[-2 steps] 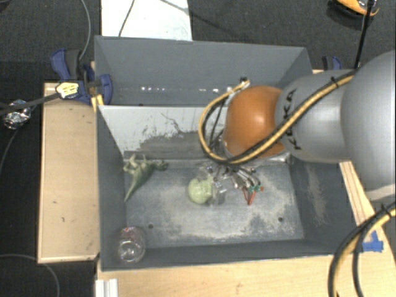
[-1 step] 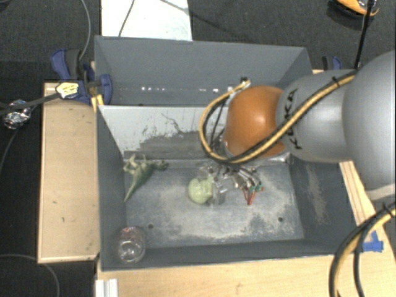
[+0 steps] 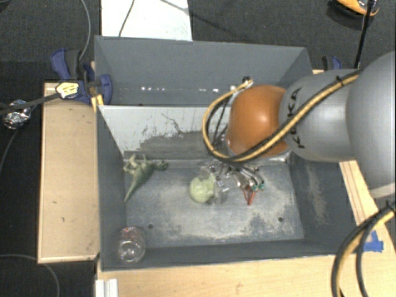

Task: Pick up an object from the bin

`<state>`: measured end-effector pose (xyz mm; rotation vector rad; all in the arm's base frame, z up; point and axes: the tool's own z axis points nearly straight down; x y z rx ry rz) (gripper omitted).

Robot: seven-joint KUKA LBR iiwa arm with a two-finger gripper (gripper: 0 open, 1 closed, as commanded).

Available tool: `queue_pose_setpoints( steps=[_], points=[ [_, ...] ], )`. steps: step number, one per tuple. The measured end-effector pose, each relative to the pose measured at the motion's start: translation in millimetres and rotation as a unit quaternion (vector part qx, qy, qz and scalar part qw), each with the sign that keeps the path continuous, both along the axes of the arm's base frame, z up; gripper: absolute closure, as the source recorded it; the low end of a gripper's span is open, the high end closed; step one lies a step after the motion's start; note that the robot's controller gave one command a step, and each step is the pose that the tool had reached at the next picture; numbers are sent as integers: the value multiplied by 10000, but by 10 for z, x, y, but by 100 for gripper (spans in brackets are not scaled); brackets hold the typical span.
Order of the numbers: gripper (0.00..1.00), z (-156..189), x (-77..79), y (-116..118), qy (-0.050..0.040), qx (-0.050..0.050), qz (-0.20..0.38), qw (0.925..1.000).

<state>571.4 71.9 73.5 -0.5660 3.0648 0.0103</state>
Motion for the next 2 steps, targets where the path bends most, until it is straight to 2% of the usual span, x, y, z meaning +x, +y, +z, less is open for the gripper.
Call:
queue_pose_setpoints(
  steps=[1, 2],
  points=[
    [100, 1195, -46, 0, -2, -7, -110, 9999],
    [100, 1193, -47, 0, 1, -7, -115, 9999]
  ],
)
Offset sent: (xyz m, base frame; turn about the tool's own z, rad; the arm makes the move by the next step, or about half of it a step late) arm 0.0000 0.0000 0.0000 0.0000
